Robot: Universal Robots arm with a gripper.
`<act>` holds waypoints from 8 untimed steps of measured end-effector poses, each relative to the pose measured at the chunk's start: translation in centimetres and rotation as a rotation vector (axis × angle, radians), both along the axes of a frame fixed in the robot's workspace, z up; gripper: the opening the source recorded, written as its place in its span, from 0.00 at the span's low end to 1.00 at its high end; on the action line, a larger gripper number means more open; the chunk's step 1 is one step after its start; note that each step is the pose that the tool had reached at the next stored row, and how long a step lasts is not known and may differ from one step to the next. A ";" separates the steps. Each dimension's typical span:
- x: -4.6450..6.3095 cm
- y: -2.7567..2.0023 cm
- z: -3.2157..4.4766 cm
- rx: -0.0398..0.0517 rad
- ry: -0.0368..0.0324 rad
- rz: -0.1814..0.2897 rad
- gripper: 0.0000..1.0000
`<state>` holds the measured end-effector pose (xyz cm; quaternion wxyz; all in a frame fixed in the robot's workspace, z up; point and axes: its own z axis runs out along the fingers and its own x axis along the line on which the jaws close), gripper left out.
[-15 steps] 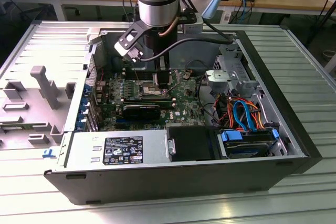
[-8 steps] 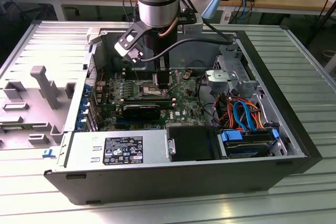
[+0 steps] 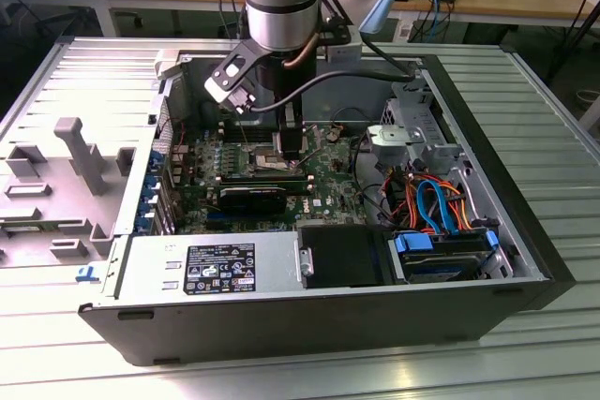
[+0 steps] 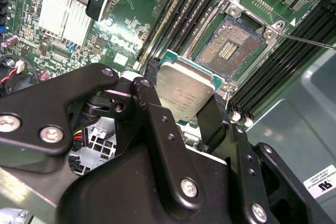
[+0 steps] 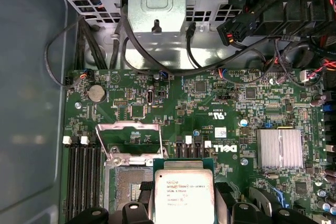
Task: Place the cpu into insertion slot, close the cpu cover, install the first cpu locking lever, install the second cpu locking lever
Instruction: 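Place the cpu into insertion slot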
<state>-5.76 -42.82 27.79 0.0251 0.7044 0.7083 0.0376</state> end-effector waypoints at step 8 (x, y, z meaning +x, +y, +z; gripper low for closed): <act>0.0 0.00 -0.19 -0.0001 0.0001 0.000 0.55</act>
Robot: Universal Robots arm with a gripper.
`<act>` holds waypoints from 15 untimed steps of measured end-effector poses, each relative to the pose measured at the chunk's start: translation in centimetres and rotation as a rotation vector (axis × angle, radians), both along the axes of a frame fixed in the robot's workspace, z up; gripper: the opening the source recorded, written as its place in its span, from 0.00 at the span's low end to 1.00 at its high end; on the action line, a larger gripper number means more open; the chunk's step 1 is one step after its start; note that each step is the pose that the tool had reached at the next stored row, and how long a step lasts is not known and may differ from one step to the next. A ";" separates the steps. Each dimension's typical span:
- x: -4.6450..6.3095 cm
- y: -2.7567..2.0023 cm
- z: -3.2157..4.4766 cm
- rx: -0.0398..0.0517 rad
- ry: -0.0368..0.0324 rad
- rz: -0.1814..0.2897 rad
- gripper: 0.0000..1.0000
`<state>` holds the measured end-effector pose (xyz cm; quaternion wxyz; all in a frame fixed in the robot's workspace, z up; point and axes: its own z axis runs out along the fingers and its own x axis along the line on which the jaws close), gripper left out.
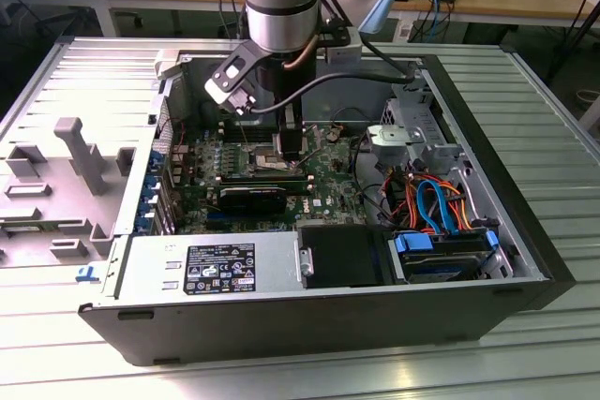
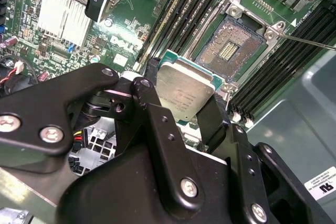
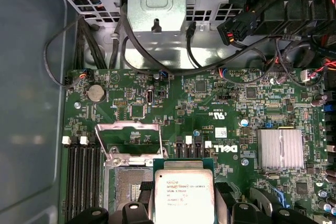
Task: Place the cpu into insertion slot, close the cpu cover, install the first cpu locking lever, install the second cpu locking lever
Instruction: 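Place the cpu into insertion slot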
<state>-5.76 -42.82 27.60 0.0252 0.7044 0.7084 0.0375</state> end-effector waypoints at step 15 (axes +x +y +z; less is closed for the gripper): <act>0.0 0.00 -0.30 0.0001 -0.0001 0.000 0.55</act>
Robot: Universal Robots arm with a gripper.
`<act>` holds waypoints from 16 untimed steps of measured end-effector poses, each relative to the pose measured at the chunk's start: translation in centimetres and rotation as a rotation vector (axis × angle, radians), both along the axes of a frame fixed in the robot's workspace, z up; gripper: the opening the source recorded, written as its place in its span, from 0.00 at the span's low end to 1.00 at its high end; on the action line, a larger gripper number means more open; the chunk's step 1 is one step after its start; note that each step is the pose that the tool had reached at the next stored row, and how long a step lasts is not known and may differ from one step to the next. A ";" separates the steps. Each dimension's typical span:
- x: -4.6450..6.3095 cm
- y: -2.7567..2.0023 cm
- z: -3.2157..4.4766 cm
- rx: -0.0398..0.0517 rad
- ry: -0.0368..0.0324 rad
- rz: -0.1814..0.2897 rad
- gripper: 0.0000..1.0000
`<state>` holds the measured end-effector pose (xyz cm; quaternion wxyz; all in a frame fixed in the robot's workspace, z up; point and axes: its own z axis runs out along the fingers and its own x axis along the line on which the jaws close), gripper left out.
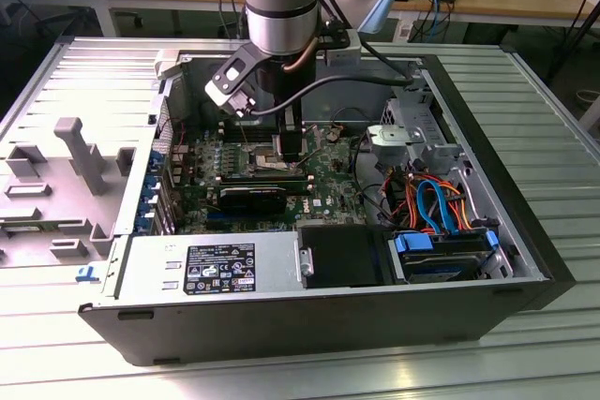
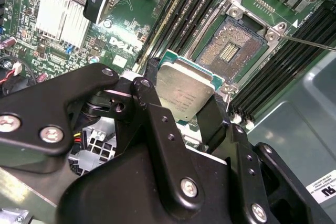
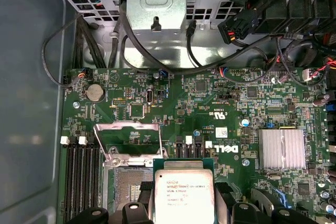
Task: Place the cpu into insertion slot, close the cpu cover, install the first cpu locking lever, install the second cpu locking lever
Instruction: 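Place the cpu into insertion slot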
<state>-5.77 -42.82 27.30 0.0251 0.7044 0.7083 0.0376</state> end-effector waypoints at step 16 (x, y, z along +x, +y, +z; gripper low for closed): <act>0.0 0.00 -0.53 0.0000 0.0000 0.000 0.55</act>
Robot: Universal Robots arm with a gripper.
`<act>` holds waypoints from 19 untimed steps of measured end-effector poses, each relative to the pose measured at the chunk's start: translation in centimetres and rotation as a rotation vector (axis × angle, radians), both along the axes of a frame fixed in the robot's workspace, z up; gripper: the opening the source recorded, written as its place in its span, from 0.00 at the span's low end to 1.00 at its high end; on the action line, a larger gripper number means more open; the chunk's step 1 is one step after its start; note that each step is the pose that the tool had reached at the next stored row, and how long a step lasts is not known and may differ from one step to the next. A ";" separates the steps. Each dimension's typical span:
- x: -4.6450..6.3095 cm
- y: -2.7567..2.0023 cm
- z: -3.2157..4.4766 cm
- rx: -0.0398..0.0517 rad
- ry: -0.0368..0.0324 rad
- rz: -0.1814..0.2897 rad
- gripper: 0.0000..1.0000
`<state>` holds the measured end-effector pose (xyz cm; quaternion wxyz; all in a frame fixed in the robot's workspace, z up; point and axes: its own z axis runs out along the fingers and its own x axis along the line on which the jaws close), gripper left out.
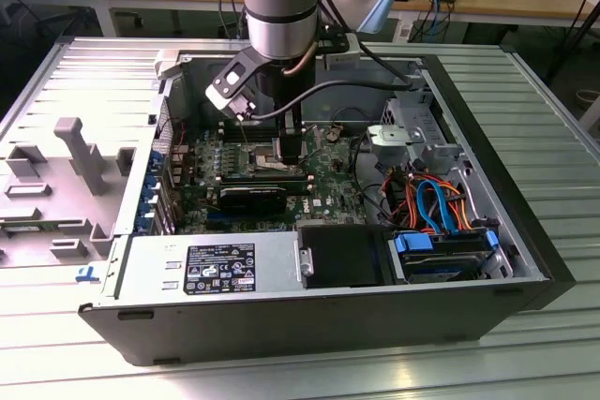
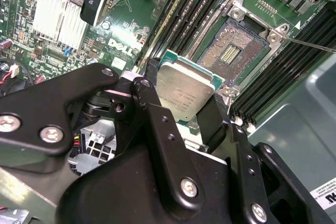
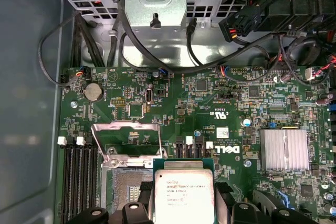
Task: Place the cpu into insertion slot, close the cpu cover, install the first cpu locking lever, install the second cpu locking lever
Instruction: 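Place the cpu into insertion slot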
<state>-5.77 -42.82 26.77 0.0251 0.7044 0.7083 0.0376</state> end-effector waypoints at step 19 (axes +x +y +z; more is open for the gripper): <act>-0.3 0.28 -0.65 0.0000 0.0000 0.000 0.55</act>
